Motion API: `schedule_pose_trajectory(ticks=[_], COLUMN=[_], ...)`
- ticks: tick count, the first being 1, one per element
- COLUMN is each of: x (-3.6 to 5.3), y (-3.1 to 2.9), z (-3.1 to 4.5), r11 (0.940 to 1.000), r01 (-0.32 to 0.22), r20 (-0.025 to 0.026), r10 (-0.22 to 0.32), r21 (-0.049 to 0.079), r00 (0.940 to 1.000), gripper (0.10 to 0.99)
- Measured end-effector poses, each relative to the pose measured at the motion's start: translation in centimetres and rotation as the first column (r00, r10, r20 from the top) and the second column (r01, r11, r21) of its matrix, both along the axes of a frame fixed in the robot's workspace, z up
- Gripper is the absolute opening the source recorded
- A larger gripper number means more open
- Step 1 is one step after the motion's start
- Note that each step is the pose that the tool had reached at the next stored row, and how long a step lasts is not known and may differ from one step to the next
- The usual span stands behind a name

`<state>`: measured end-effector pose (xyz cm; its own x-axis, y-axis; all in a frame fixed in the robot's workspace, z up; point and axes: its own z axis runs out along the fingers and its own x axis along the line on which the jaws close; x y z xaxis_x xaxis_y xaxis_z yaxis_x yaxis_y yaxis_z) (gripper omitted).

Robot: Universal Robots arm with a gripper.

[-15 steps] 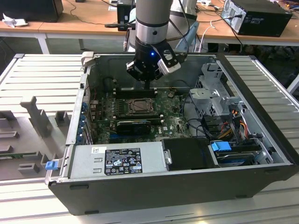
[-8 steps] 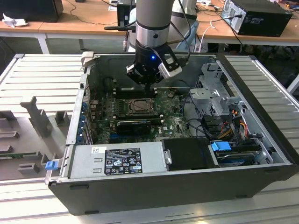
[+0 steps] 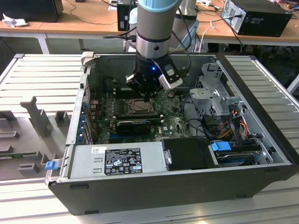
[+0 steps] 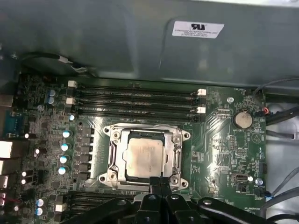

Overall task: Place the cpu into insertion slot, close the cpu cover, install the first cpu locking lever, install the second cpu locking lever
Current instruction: 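Install the second cpu locking lever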

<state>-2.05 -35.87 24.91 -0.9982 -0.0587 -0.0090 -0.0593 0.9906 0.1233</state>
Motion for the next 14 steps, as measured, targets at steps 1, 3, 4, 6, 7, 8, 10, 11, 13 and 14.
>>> schedule_pose_trajectory(ticks=[1, 3, 4, 6, 7, 8, 10, 11, 13, 14], x=[-0.08, -0.28, -0.41, -1.04, -1.38, -1.94, -2.40, -2.44, -2.49, -2.55], y=[-0.28, -1.02, -1.32, -1.87, -2.01, -2.07, -2.10, -2.12, -2.19, -2.22], z=[-0.22, -0.56, -0.69, -1.02, -1.07, -1.14, -1.39, -1.56, -2.01, -2.33], r11=[1.0000, 1.0000, 1.0000, 1.0000, 0.9999, 0.9998, 0.9998, 0.9998, 0.9998, 0.9998], r01=[0.000, -0.001, 0.000, -0.001, -0.001, -0.001, -0.001, -0.001, -0.002, -0.002], r20=[0.0000, 0.0001, 0.0002, 0.0001, 0.0001, 0.0001, -0.0004, -0.0005, -0.0004, -0.0005], r10=[0.000, 0.001, 0.000, 0.001, 0.001, 0.001, 0.001, 0.001, 0.002, 0.002], r21=[0.000, 0.001, 0.002, 0.007, 0.013, 0.018, 0.019, 0.019, 0.019, 0.019], r00=[1.0000, 1.0000, 1.0000, 1.0000, 1.0000, 1.0000, 1.0000, 1.0000, 1.0000, 1.0000], gripper=[0.106, 0.106, 0.106, 0.106, 0.106, 0.106, 0.106, 0.106, 0.106, 0.106])
